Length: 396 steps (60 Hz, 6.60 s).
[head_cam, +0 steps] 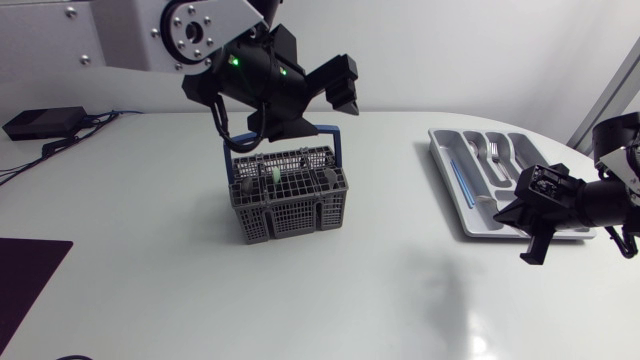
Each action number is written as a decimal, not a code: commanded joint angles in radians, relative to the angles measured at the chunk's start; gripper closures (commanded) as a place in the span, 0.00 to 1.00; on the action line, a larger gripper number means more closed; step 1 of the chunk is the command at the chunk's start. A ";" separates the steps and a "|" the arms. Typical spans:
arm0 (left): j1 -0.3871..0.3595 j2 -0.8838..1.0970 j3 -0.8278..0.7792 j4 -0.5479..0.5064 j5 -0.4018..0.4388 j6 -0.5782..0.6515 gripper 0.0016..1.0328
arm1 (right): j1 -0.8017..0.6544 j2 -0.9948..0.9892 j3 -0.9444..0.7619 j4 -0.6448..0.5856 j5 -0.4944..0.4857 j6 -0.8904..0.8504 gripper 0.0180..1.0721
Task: Unload the cutlery basket into the drawer organizer.
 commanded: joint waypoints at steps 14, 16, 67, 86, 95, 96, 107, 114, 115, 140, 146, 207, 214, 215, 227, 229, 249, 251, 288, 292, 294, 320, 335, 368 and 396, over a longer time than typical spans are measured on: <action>-0.026 0.047 -0.001 -0.009 -0.053 0.167 0.08 | -0.143 0.223 0.172 0.019 0.039 -0.247 0.94; -0.026 0.051 0.000 -0.014 -0.059 0.182 0.08 | -0.159 0.260 0.200 0.019 0.052 -0.284 0.94; -0.081 0.143 0.035 -0.122 -0.153 0.331 0.08 | -0.272 0.507 0.304 0.220 0.203 -0.572 0.69; -0.105 0.189 0.121 -0.251 -0.185 0.098 0.08 | -0.287 0.438 0.250 0.274 0.159 -0.560 0.51; -0.104 0.200 0.143 -0.274 -0.185 0.001 0.08 | -0.287 0.405 0.230 0.274 0.153 -0.534 0.47; -0.104 0.203 0.146 -0.276 -0.185 -0.022 0.08 | -0.289 0.401 0.230 0.274 0.148 -0.528 0.44; -0.110 0.211 0.157 -0.282 -0.185 -0.138 0.08 | -0.284 0.350 0.236 0.259 0.124 -0.447 0.32; -0.110 0.225 0.181 -0.302 -0.185 -0.211 0.08 | -0.280 0.324 0.244 0.231 0.101 -0.388 0.29; -0.110 0.226 0.186 -0.305 -0.185 -0.221 0.08 | -0.277 0.318 0.246 0.223 0.094 -0.376 0.29; -0.112 0.266 0.227 -0.308 -0.199 -0.385 0.08 | -0.155 0.068 0.129 0.134 0.002 -0.164 0.23; -0.110 0.274 0.238 -0.319 -0.210 -0.438 0.08 | -0.086 -0.012 0.078 0.127 0.001 -0.095 0.22; -0.131 0.435 0.446 -0.534 -0.378 -0.750 0.55 | 0.417 -0.202 -0.124 0.179 0.117 0.359 0.23; -0.133 0.446 0.471 -0.546 -0.435 -0.754 0.66 | 0.437 -0.210 -0.141 0.190 0.122 0.371 0.23; -0.133 0.447 0.474 -0.549 -0.441 -0.758 0.68 | 0.440 -0.211 -0.142 0.190 0.124 0.372 0.22; -0.131 0.485 0.519 -0.566 -0.453 -0.775 0.69 | 0.480 -0.225 -0.170 0.208 0.150 0.386 0.23; -0.131 0.490 0.526 -0.569 -0.453 -0.780 0.69 | 0.483 -0.227 -0.175 0.213 0.153 0.388 0.23; -0.127 0.542 0.594 -0.623 -0.447 -0.795 0.71 | 0.493 -0.236 -0.189 0.219 0.157 0.392 0.23; -0.125 0.544 0.594 -0.623 -0.446 -0.795 0.71 | 0.495 -0.236 -0.189 0.219 0.157 0.394 0.23; -0.116 0.544 0.598 -0.616 -0.423 -0.796 0.76 | 0.524 -0.239 -0.221 0.245 0.176 0.399 0.23; -0.116 0.545 0.598 -0.616 -0.423 -0.795 0.79 | 0.524 -0.240 -0.224 0.245 0.176 0.397 0.23; -0.115 0.547 0.598 -0.615 -0.423 -0.795 0.81 | 0.524 -0.240 -0.225 0.245 0.177 0.397 0.22; -0.116 0.547 0.597 -0.604 -0.424 -0.790 0.80 | 0.527 -0.243 -0.231 0.245 0.177 0.392 0.23; -0.119 0.535 0.584 -0.601 -0.434 -0.790 0.81 | 0.535 -0.242 -0.241 0.255 0.177 0.394 0.23; -0.125 0.464 0.555 -0.590 -0.458 -0.786 0.89 | 0.538 -0.243 -0.248 0.259 0.179 0.391 0.23; -0.128 0.361 0.497 -0.581 -0.458 -0.775 0.89 | 0.573 -0.268 -0.258 0.257 0.217 0.397 0.23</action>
